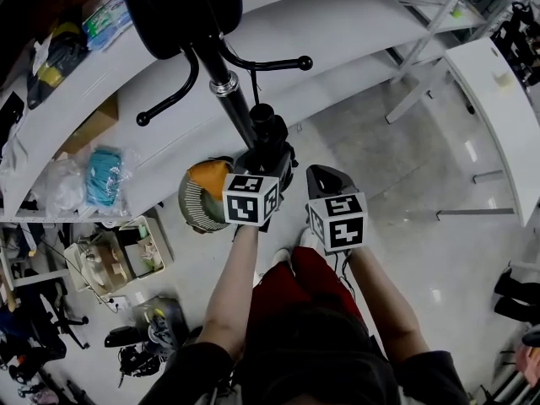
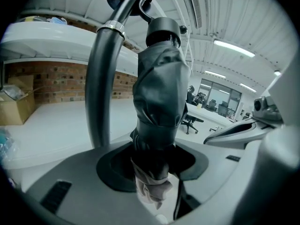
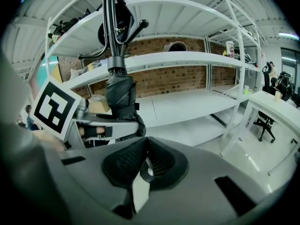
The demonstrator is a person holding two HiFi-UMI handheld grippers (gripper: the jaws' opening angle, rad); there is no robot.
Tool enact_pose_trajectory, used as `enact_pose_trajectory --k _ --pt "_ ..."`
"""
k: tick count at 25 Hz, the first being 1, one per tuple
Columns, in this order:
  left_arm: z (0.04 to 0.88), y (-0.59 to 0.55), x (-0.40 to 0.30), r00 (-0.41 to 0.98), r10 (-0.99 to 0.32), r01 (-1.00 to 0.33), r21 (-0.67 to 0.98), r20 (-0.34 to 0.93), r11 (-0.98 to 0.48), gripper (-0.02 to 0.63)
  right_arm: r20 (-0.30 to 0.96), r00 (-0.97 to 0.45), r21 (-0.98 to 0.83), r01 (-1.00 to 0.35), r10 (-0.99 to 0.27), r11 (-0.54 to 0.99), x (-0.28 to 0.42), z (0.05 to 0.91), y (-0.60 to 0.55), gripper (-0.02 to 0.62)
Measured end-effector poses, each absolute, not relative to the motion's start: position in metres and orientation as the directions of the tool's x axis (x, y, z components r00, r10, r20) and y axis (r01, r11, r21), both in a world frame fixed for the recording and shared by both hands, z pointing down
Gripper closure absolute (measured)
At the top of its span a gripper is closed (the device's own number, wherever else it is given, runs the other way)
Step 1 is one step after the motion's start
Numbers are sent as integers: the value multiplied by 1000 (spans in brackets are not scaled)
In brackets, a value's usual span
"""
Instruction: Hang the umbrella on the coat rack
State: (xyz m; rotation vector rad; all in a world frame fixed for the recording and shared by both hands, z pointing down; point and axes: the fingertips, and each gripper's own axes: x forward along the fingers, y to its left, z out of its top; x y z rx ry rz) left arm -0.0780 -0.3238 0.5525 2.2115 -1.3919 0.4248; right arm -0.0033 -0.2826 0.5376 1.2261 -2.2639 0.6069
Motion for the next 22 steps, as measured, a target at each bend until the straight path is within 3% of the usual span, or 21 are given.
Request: enact_pose_trajectory --k 22 --pt "564 -352 -100 356 -829 -934 145 431 -325 397 604 -443 -145 -878 -663 455 -21 562 -284 577"
